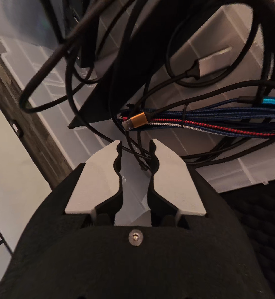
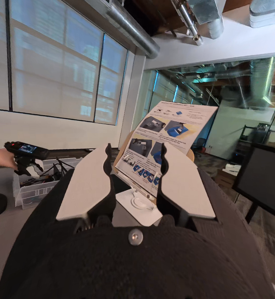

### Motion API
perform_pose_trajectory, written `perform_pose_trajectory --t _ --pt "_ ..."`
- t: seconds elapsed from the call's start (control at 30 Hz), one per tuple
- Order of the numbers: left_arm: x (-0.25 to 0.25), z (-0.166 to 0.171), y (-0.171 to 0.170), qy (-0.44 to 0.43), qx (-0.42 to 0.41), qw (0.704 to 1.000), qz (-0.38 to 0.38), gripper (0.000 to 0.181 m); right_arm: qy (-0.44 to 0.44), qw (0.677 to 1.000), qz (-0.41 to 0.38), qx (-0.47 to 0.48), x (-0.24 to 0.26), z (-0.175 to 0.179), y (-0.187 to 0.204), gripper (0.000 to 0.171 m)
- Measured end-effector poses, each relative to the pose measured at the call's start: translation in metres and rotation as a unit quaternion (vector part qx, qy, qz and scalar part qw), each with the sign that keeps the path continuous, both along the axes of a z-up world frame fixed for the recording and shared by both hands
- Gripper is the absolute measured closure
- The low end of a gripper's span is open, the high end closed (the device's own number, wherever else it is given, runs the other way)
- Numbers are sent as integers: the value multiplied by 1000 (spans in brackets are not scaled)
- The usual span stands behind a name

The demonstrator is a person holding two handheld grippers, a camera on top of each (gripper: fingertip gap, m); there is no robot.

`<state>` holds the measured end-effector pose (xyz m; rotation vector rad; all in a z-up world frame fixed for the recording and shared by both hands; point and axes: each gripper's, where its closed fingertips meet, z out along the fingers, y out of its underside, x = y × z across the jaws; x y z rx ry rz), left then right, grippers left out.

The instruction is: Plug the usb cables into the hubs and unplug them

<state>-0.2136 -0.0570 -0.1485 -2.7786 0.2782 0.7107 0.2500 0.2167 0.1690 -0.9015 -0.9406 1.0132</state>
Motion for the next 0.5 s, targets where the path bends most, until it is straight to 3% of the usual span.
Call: perform_pose_trajectory --t 0.23,0.5 --pt "-28 -17 1 42 -61 997 19 151 -16 997 6 75 -11 -2 -20 126" --pt "-27 -22 -3 10 -69 997 35 176 -26 996 5 82 -14 -6 -18 127"
